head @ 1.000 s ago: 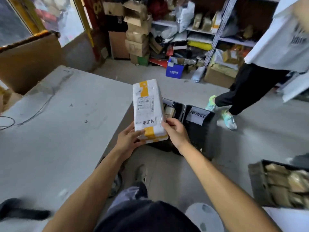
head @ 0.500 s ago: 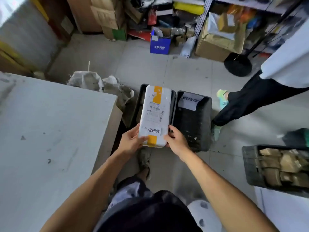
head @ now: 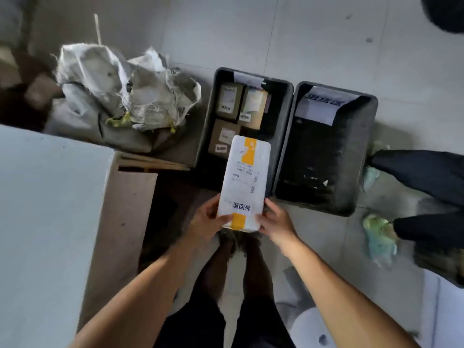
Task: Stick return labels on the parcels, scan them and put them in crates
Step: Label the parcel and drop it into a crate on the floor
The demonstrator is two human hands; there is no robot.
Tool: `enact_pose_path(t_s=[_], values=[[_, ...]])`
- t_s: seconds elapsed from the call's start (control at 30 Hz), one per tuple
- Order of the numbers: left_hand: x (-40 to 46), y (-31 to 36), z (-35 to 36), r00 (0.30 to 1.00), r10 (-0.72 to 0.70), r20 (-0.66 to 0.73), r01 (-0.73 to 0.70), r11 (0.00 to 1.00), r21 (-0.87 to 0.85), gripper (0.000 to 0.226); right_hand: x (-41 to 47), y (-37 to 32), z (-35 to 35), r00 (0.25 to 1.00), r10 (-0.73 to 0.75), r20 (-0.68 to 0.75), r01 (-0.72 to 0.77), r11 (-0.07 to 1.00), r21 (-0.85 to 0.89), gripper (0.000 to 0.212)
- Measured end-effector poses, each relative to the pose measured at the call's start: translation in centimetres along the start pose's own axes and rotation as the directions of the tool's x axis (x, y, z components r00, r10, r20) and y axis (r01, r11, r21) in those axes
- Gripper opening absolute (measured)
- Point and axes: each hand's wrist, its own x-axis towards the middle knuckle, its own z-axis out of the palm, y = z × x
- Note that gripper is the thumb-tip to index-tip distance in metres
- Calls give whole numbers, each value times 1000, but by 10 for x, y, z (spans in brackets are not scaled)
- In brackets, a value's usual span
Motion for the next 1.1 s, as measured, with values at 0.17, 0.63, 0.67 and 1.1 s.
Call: enact_pose_path(t_s=[0.17, 0.63, 0.67, 1.1], values=[[125, -51, 2, 994, -12, -113, 22, 996, 82, 59, 128, 34, 2, 1000, -14, -26, 13, 999, -37, 68], [318, -73, -1, 989, -141, -47, 147, 975, 168, 48, 318, 45, -10, 993, -25, -113, 13, 994, -111, 65], [321, -74, -1, 987, -149, -59, 156, 976, 154, 50, 321, 42, -9, 992, -32, -122, 17, 992, -121, 66], [374, -113, 9, 973, -98, -209, 167, 924, 343, 59, 364, 52, -1, 977, -31, -209, -1, 988, -154, 57]])
